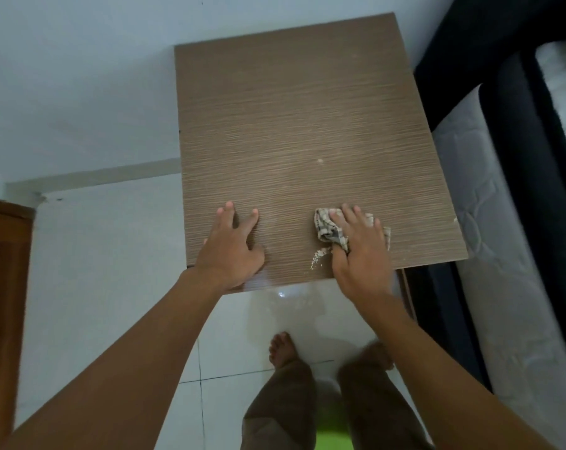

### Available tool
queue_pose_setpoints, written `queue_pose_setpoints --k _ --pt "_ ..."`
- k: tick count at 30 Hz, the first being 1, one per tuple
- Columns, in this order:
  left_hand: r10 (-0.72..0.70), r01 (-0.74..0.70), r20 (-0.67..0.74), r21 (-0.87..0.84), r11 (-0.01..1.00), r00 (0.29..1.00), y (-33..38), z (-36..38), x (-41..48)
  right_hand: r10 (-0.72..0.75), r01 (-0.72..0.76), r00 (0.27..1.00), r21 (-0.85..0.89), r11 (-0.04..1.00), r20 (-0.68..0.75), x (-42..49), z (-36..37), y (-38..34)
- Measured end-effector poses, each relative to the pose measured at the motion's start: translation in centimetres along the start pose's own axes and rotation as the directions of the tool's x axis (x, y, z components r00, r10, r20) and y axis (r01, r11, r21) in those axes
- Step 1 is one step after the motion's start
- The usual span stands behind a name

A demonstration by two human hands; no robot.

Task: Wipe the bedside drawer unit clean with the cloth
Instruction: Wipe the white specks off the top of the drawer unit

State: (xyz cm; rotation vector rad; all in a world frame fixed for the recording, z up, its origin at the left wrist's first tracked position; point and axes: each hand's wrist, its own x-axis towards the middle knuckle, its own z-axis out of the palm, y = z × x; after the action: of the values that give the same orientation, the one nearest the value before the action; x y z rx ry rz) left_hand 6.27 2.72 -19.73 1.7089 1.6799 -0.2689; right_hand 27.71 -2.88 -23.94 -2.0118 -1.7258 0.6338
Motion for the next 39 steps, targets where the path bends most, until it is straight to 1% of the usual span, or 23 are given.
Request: queue_pose_setpoints --k 3,6,9,11,13,14,16,18,19,21,22,23,25,28,30,32,34,35,37,39 --pt "-0.004 0.004 0.011 0.003 1.0 1.0 0.1 -0.1 0.0 -0.12 0.121 0.99 -0.009 0.993 0.072 -2.4 1.2 -1.2" --pt "-0.013 0.013 0.02 -0.001 1.0 1.0 0.1 -0.1 0.1 -0.223 0.219 0.965 0.041 0.975 0.139 -5.1 1.8 -2.1" --pt "-0.011 0.012 0.025 -0.017 1.0 1.0 0.1 -0.1 0.0 -0.246 0.226 0.945 0.114 0.967 0.215 -7.8 1.7 -2.5" --pt "-0.013 0.013 0.03 -0.027 1.0 0.999 0.1 -0.1 0.0 -0.232 0.192 0.947 0.189 0.963 0.223 -9.2 0.8 -2.8" --pt "-0.012 0.013 0.03 -0.027 1.0 0.999 0.2 -0.2 -0.1 -0.209 0.161 0.963 0.259 0.952 0.172 -9.5 -0.6 -3.1" --pt "-0.012 0.013 0.028 -0.026 1.0 1.0 0.2 -0.1 -0.1 -0.175 0.132 0.976 0.288 0.948 0.128 -9.2 -1.3 -3.1" --pt "-0.011 0.011 0.021 -0.026 1.0 1.0 0.2 -0.1 -0.2 -0.08 0.08 0.997 0.32 0.944 -0.013 -7.8 -2.6 -2.9" --pt "-0.014 0.015 0.02 -0.028 0.999 1.0 0.2 -0.1 -0.2 0.018 0.021 0.99 0.279 0.96 -0.138 -5.8 -3.2 -2.3" --pt "-0.017 0.018 0.021 -0.03 0.999 1.0 0.3 -0.1 -0.2 0.063 -0.022 0.985 0.246 0.969 -0.162 -4.8 -3.1 -1.9" --pt "-0.019 0.02 0.024 -0.04 0.999 1.0 0.3 -0.2 -0.2 0.121 -0.095 0.984 0.189 0.977 -0.131 -3.4 -2.2 -1.2" --pt "-0.019 0.02 0.028 -0.045 0.999 0.999 0.3 -0.2 -0.2 0.111 -0.096 0.989 0.154 0.983 -0.096 -3.2 -1.5 -1.0" --pt "-0.019 0.021 0.032 -0.05 0.999 0.999 0.3 -0.2 -0.1 0.067 -0.059 0.996 0.113 0.992 -0.063 -3.3 -0.7 -0.8" --pt "-0.022 0.024 0.037 -0.059 0.998 0.999 0.3 -0.2 -0.1 -0.06 0.062 0.998 0.072 0.995 -0.028 -4.4 0.6 -0.7" --pt "-0.028 0.03 0.037 -0.06 0.998 0.999 0.3 -0.2 -0.1 -0.19 0.182 0.981 0.136 0.974 0.045 -6.6 1.2 -1.4" --pt "-0.027 0.029 0.033 -0.059 0.998 0.999 0.3 -0.1 -0.1 -0.233 0.203 0.962 0.201 0.958 0.139 -8.3 1.0 -2.0" --pt "-0.025 0.026 0.026 -0.054 0.998 0.999 0.2 0.0 0.0 -0.195 0.13 0.955 0.277 0.952 0.225 -9.8 0.7 -2.0" --pt "-0.024 0.025 0.013 -0.05 0.998 1.0 0.3 0.2 0.0 -0.099 0.01 0.967 0.356 0.934 0.233 -10.5 0.2 -1.6" --pt "-0.024 0.024 0.003 -0.045 0.999 1.0 0.3 0.3 0.0 -0.038 -0.044 0.98 0.405 0.913 0.194 -10.4 -0.4 -1.5" --pt "-0.024 0.023 -0.016 -0.038 0.999 1.0 0.3 0.5 0.1 0.116 -0.135 0.991 0.505 0.853 0.068 -9.5 -1.9 -1.3" --pt "-0.026 0.025 -0.025 -0.044 0.999 0.999 0.3 0.6 0.1 0.291 -0.193 0.952 0.555 0.809 -0.093 -7.9 -3.9 -0.9"
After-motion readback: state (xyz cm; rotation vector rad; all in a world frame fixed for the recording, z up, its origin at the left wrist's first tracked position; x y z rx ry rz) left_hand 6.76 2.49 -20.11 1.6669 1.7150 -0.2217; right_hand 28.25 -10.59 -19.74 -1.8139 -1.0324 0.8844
